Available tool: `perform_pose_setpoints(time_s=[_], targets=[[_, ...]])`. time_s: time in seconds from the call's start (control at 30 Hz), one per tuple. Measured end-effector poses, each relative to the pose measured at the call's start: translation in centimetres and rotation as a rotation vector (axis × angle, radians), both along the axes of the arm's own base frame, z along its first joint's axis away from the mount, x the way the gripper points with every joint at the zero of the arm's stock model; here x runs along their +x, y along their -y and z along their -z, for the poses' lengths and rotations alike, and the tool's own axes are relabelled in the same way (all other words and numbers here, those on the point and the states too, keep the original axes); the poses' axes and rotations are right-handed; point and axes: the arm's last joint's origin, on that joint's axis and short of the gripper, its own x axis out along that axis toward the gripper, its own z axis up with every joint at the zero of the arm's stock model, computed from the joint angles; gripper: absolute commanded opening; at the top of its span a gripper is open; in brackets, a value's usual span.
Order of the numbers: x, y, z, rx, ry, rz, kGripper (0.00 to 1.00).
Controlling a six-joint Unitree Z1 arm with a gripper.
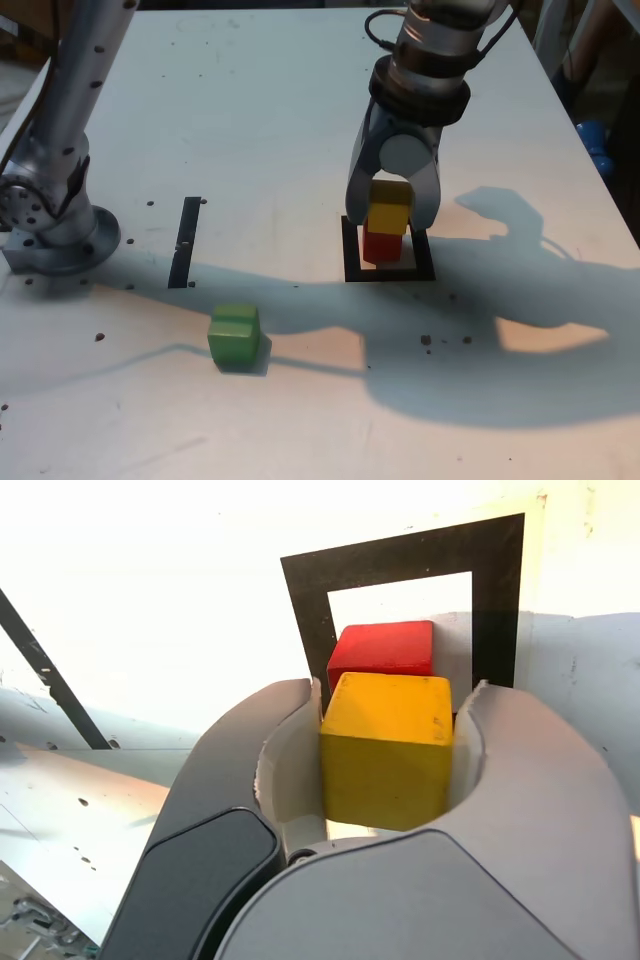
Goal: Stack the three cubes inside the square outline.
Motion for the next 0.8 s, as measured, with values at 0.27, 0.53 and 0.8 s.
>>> perform_pose_setpoints(time_s=[0.27, 0.53, 0.8], targets=[[-0.2, 0.0, 0.2, 0.006, -0.011, -0.001, 0.99], [-2.7, -0.2, -1.7, 0.039, 0.025, -0.025, 0.99], [-8.2, 2.9, -3.0, 0.063, 0.042, 0.001, 0.99]])
